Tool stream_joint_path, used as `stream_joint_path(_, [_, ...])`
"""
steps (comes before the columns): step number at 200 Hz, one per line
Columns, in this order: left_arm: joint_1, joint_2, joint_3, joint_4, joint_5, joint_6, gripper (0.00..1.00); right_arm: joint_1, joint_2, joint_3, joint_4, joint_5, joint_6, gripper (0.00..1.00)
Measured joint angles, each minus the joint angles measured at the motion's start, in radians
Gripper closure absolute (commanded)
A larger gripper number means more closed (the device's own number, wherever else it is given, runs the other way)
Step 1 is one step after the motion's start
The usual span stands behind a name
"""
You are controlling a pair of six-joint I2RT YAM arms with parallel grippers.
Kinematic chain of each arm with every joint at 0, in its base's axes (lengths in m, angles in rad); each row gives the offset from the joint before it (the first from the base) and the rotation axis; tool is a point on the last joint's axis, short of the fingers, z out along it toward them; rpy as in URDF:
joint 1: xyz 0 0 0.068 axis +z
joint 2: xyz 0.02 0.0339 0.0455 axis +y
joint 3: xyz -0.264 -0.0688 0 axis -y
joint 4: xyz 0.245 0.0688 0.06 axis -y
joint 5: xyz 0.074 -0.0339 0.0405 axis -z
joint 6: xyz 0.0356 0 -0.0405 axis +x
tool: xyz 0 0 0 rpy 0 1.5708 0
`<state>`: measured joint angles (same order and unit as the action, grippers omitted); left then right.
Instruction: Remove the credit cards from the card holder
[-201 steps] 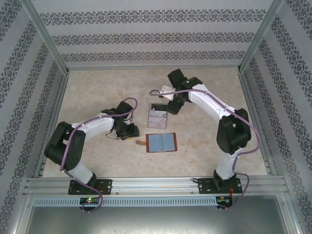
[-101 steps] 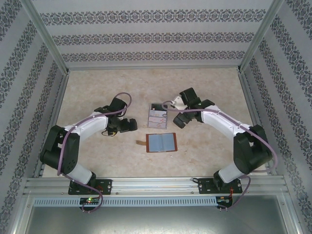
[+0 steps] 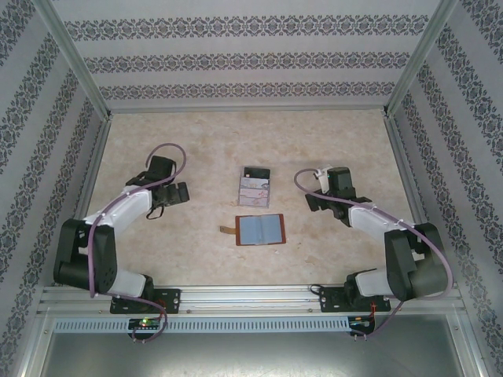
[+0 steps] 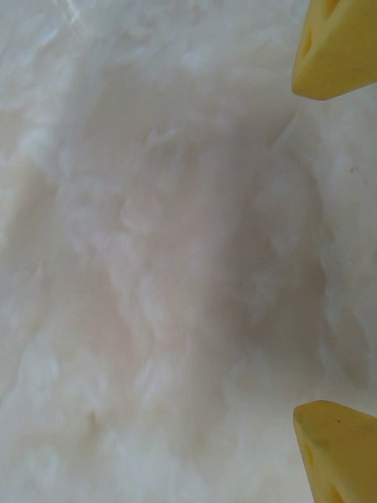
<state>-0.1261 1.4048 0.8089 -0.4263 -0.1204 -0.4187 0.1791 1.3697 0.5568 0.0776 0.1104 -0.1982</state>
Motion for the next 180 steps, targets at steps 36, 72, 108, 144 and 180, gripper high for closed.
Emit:
stream_joint_path(36, [0.066,-0.062,-0.077,0.134,-0.087,0.039,0.00,-0.051,-0.006,-0.039,0.187,-0.049,0.044,0.02])
stream_joint_path(72, [0.092,-0.060,-0.145,0.379,-0.134,0.130,0.00,-0.124,-0.006,-0.087,0.388,-0.098,0.105,0.02])
stream_joint_path(108, [0.122,-0.033,-0.316,0.724,-0.122,0.219,0.00,-0.165,0.072,-0.132,0.606,-0.118,0.164,0.02])
stream_joint_path(144, [0.176,0.039,-0.462,1.069,-0.042,0.260,0.00,-0.171,0.141,-0.175,0.710,-0.121,0.196,0.02])
stream_joint_path(180, [0.187,0.055,-0.462,1.187,0.039,0.285,0.00,-0.171,0.140,-0.175,0.754,-0.127,0.204,0.02])
